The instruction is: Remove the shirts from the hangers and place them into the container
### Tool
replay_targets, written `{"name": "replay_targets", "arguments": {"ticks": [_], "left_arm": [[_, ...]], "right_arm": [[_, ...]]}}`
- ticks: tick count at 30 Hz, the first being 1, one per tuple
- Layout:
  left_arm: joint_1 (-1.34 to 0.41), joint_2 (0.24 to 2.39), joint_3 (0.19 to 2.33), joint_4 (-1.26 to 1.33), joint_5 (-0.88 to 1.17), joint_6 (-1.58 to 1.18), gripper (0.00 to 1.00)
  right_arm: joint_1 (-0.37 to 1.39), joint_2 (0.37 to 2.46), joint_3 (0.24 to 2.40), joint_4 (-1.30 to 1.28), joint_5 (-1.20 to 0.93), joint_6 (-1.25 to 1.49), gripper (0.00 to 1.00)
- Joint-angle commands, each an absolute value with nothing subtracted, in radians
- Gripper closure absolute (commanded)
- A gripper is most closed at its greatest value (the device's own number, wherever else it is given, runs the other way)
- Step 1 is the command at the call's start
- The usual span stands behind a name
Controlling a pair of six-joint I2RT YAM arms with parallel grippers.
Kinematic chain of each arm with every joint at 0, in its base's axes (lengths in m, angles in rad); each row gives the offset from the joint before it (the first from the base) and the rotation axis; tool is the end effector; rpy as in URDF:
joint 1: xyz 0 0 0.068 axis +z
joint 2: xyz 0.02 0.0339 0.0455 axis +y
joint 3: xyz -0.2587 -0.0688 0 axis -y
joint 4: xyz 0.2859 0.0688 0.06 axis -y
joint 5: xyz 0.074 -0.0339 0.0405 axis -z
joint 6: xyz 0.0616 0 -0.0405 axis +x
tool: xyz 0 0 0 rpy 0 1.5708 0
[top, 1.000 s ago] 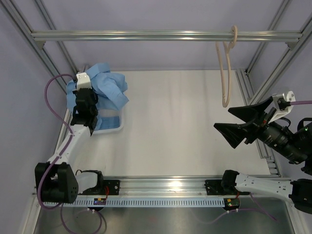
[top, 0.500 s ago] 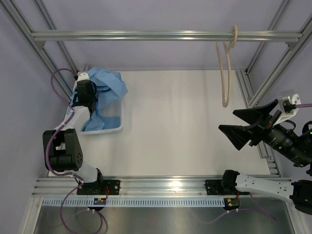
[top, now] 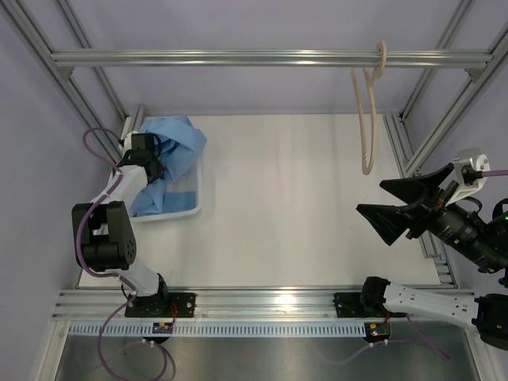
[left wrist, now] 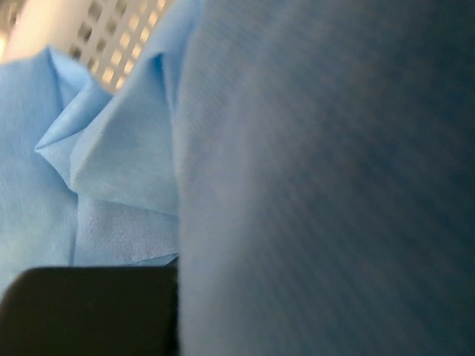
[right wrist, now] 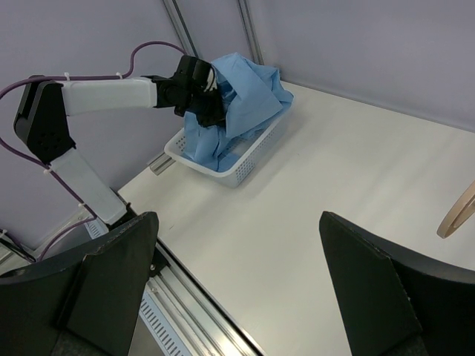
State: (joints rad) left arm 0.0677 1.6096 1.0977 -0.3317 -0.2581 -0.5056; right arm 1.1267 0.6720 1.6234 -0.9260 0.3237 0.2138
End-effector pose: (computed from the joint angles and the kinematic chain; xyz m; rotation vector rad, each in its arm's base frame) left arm 0.3955 0.0426 0.1845 -0.7848 2.2473 0.1047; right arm 0.0465 0.0521 0.5455 -0.4594 1.5366 0.8055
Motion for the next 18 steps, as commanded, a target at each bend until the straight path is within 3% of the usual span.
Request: {"name": "replay_targets", "arguments": {"ticks": [1, 9, 12, 13, 14, 16, 17, 18], "left_arm": [[0.072, 1.591, 1.114, -0.477, -0.324, -0.690, 1.00], [0.069, 1.580, 1.132, -0.558, -0.399, -0.785, 1.00], [0.069, 1.568, 1.112, -0.546, -0.377, -0.795, 0.83], [0.069, 1.566, 1.112, -0.539, -0.370, -0.782, 0.74], [0.069, 1.557, 1.114, -0.529, -0.361, -0.770, 0.55], [0.066, 1.524, 1.112, -0.519, -0.354, -0.753, 0.39], [0.066, 1.505, 1.108, -0.511, -0.353, -0.744, 0.39], [0.057, 1.481, 1.103, -0.496, -0.359, -0.735, 0.30]], "right_arm": [[1.137, 0.667, 1.620, -0.908, 0.330, 0.230, 0.01], [1.137, 0.669, 1.612, -0.897, 0.324, 0.227, 0.01], [1.135, 0.675, 1.608, -0.893, 0.319, 0.227, 0.00], [1.137, 0.678, 1.606, -0.890, 0.319, 0.226, 0.01], [1.135, 0.680, 1.605, -0.887, 0.319, 0.225, 0.01], [1.135, 0.684, 1.600, -0.885, 0.316, 0.224, 0.01], [1.135, 0.684, 1.600, -0.885, 0.316, 0.224, 0.00], [1.135, 0.687, 1.598, -0.885, 0.316, 0.224, 0.00]]}}
